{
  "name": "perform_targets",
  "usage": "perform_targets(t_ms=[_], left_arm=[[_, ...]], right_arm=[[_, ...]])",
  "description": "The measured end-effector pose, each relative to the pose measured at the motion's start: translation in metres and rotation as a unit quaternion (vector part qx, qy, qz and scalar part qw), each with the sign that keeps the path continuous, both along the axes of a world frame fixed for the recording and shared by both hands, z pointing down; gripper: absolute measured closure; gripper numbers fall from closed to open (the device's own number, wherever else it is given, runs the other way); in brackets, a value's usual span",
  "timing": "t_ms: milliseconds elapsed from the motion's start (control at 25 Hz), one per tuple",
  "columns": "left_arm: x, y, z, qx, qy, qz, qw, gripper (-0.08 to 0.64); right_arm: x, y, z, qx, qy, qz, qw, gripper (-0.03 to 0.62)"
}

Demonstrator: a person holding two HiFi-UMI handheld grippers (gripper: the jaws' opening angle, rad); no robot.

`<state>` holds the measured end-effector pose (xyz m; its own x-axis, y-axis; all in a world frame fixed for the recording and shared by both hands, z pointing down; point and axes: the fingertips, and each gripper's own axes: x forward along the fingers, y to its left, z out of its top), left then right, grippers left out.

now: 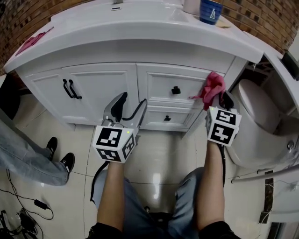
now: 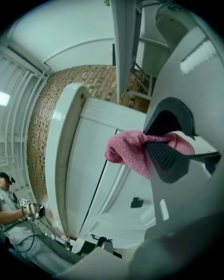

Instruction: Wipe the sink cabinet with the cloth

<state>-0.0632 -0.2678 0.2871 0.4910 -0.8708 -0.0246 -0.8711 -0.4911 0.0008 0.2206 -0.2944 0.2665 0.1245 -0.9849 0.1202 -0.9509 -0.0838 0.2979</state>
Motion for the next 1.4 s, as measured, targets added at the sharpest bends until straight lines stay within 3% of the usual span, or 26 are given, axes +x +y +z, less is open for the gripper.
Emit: perform_targets(t_ms=[120,280,400,600,800,920,1000,1080,1200,1400], left_arm=[[0.009,-0.005,0.003,-0.002,0.002,0.007,1.0,0.287],[0.006,-0.013,0.004,-0.004,0.01,0.003,0.9999,0.287],[-0.009,-0.016,0.001,0.002,0.006,-0.013,0.9999,0.287],[-0.035,-0.013,-0.006,0.016,0.005,-0.04,0.999,0.288],[-0.055,-0.007,-0.011,0.024,-0.003,-0.054,0.9982,0.288],[-0.064,-0.003,-0.011,0.026,-0.003,-0.06,0.9979,0.288],[-0.068,0.0,-0.012,0.027,-0.004,-0.062,0.9977,0.29],[-0.069,0.002,-0.013,0.027,-0.004,-0.062,0.9977,0.29],[-0.07,0.003,-0.014,0.029,-0.007,-0.061,0.9977,0.29],[-0.066,-0.002,-0.009,0.025,-0.011,-0.057,0.998,0.29]], right_arm=[[0.034,0.009,0.002,-0.002,-0.024,0.026,0.999,0.555],[0.02,0.013,-0.006,0.016,-0.038,-0.015,0.999,0.555],[-0.029,0.01,-0.012,0.025,-0.032,-0.087,0.995,0.555],[-0.129,0.007,-0.006,0.026,-0.043,-0.201,0.978,0.555],[-0.222,0.008,0.011,0.015,-0.049,-0.284,0.957,0.555],[-0.252,0.007,0.025,-0.001,-0.088,-0.319,0.944,0.555],[-0.255,0.003,0.032,-0.011,-0.12,-0.319,0.94,0.555],[-0.245,-0.001,0.037,-0.018,-0.142,-0.297,0.944,0.555],[-0.213,-0.006,0.043,-0.031,-0.173,-0.242,0.954,0.555],[-0.159,-0.008,0.04,-0.032,-0.202,-0.195,0.959,0.555]])
